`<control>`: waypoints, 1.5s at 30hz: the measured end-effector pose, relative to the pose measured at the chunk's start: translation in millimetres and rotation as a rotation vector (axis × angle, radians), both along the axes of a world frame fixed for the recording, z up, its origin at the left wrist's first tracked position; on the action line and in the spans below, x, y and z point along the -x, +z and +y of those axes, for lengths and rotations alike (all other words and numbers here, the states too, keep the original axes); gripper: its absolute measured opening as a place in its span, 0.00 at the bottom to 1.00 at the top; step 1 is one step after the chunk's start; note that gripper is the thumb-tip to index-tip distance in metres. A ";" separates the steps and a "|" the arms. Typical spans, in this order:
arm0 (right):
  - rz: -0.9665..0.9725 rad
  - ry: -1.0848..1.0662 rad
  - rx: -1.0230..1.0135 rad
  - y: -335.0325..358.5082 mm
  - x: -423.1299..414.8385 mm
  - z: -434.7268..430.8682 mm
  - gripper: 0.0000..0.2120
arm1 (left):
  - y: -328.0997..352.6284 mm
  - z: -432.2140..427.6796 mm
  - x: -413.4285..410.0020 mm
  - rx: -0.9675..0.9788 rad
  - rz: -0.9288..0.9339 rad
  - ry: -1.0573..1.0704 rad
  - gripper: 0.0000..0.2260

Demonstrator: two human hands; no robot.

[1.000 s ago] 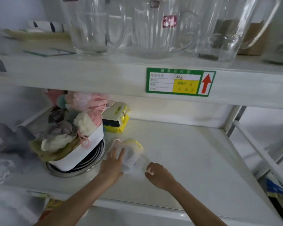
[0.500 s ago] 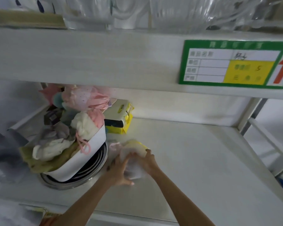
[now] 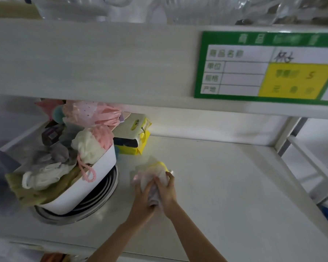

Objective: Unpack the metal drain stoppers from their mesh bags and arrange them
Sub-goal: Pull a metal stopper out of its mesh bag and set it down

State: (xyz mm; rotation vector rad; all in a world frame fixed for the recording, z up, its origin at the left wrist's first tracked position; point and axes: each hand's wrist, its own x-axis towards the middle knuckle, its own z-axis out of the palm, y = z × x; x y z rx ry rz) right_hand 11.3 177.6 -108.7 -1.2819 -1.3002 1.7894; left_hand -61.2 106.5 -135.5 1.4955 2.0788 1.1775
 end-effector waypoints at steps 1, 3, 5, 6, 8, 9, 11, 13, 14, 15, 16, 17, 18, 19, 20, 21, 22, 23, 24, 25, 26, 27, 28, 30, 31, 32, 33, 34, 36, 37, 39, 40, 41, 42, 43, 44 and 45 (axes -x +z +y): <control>0.054 -0.016 -0.013 -3.2 -4.7 -0.7 0.21 | 1.7 0.5 -6.4 0.022 -0.052 0.002 0.40; 0.135 -0.036 -0.046 -3.5 -14.5 -2.1 0.14 | 13.8 -1.7 -17.0 0.047 -0.269 -0.026 0.37; 0.150 -0.036 -0.075 -1.3 -23.6 -0.4 0.13 | 23.2 -4.8 -24.3 0.092 -0.496 -0.066 0.38; 0.153 -0.030 -0.092 1.3 -28.0 0.8 0.14 | 26.2 -4.7 -26.9 0.111 -0.579 -0.061 0.38; 0.143 -0.018 -0.128 7.0 -36.2 3.2 0.20 | 36.5 -4.6 -34.0 0.071 -0.828 0.001 0.31; 0.140 -0.017 -0.149 9.9 -40.6 4.1 0.23 | 42.6 -2.4 -37.3 0.036 -0.935 0.036 0.26; 0.139 -0.015 -0.208 14.8 -50.2 5.5 0.22 | 52.3 -0.7 -44.1 0.061 -1.062 0.060 0.18; 0.129 0.002 -0.265 19.8 -60.1 4.4 0.17 | 52.1 6.7 -48.0 0.104 -1.143 0.058 0.22; 0.117 0.009 -0.301 22.4 -64.4 3.2 0.13 | 53.6 9.3 -51.1 0.109 -1.194 0.079 0.23; 0.099 0.014 -0.334 24.5 -68.5 2.2 0.09 | 53.4 11.5 -54.4 0.102 -1.207 0.110 0.24; 0.083 0.023 -0.366 26.0 -71.8 1.0 0.07 | 51.7 13.7 -58.9 0.094 -1.222 0.146 0.24; 0.069 0.043 -0.393 28.1 -74.9 -0.6 0.07 | 52.0 14.0 -63.0 0.085 -1.215 0.172 0.20; 0.062 0.072 -0.415 29.4 -78.5 -2.2 0.10 | 52.4 14.5 -68.0 0.054 -1.191 0.188 0.14; 0.052 0.091 -0.426 31.5 -82.3 -4.2 0.13 | 51.6 15.1 -72.2 0.032 -1.152 0.206 0.11; 0.045 0.095 -0.432 32.9 -85.8 -5.7 0.14 | 50.8 14.8 -76.1 0.023 -1.121 0.226 0.12; 0.032 0.089 -0.444 34.4 -89.3 -7.3 0.14 | 51.6 12.8 -79.9 0.012 -1.095 0.242 0.16; 0.025 0.077 -0.475 34.3 -92.0 -8.0 0.15 | 50.3 14.0 -83.4 -0.003 -1.066 0.262 0.21; 0.015 0.061 -0.522 34.1 -94.2 -9.4 0.18 | 49.1 13.9 -86.9 -0.015 -1.039 0.281 0.23; 0.007 0.039 -0.570 32.2 -96.2 -10.9 0.23 | 47.4 14.4 -89.7 -0.013 -1.010 0.319 0.19; -0.012 0.013 -0.600 29.7 -97.6 -12.7 0.27 | 48.6 15.5 -92.7 -0.018 -0.969 0.359 0.15; -0.024 0.001 -0.638 26.9 -98.8 -13.7 0.24 | 47.8 16.9 -95.4 -0.021 -0.955 0.389 0.11; -0.025 0.003 -0.684 26.6 -100.7 -15.4 0.17 | 49.8 17.3 -96.5 -0.021 -0.965 0.411 0.10; -0.023 0.013 -0.728 27.7 -102.6 -18.0 0.12 | 51.9 16.9 -97.6 -0.016 -0.974 0.410 0.09; -0.009 0.051 -0.775 30.9 -107.0 -23.8 0.11 | 53.6 14.0 -96.2 0.015 -1.001 0.356 0.07; -0.005 0.083 -0.782 35.0 -109.6 -26.9 0.11 | 54.6 11.3 -95.1 0.040 -1.017 0.334 0.06; -0.003 0.124 -0.770 38.4 -111.9 -28.7 0.12 | 56.7 7.1 -93.9 0.060 -1.037 0.309 0.06; 0.014 0.169 -0.719 44.9 -114.1 -30.9 0.12 | 54.1 4.6 -92.0 0.066 -1.052 0.304 0.06; 0.069 0.205 -0.639 53.5 -116.0 -32.8 0.14 | 55.0 1.0 -92.1 0.064 -1.059 0.304 0.06; 0.212 0.197 -0.490 65.6 -118.8 -33.4 0.17 | 55.1 -1.6 -95.0 0.008 -1.070 0.301 0.08; 0.242 0.153 -0.438 67.1 -119.9 -31.9 0.16 | 52.1 -1.6 -96.8 -0.011 -1.097 0.299 0.09; 0.222 0.060 -0.410 66.0 -118.2 -28.1 0.14 | 51.4 -1.6 -101.3 -0.022 -1.131 0.310 0.12; 0.191 0.035 -0.421 63.1 -116.3 -25.8 0.13 | 54.7 -2.3 -103.3 -0.033 -1.128 0.324 0.12; 0.173 0.024 -0.443 61.7 -115.0 -24.8 0.13 | 56.8 -2.1 -104.5 -0.048 -1.123 0.344 0.12; 0.167 0.022 -0.469 59.4 -113.4 -23.7 0.12 | 57.6 -1.6 -103.7 -0.049 -1.117 0.362 0.14; 0.167 0.026 -0.486 58.4 -112.4 -23.1 0.11 | 57.7 -0.3 -103.4 -0.051 -1.108 0.378 0.16; 0.162 0.030 -0.507 57.0 -111.5 -22.6 0.12 | 59.2 -1.0 -103.0 -0.049 -1.113 0.388 0.18; 0.151 0.030 -0.525 55.4 -110.4 -22.5 0.13 | 57.0 -0.5 -101.7 -0.044 -1.135 0.398 0.21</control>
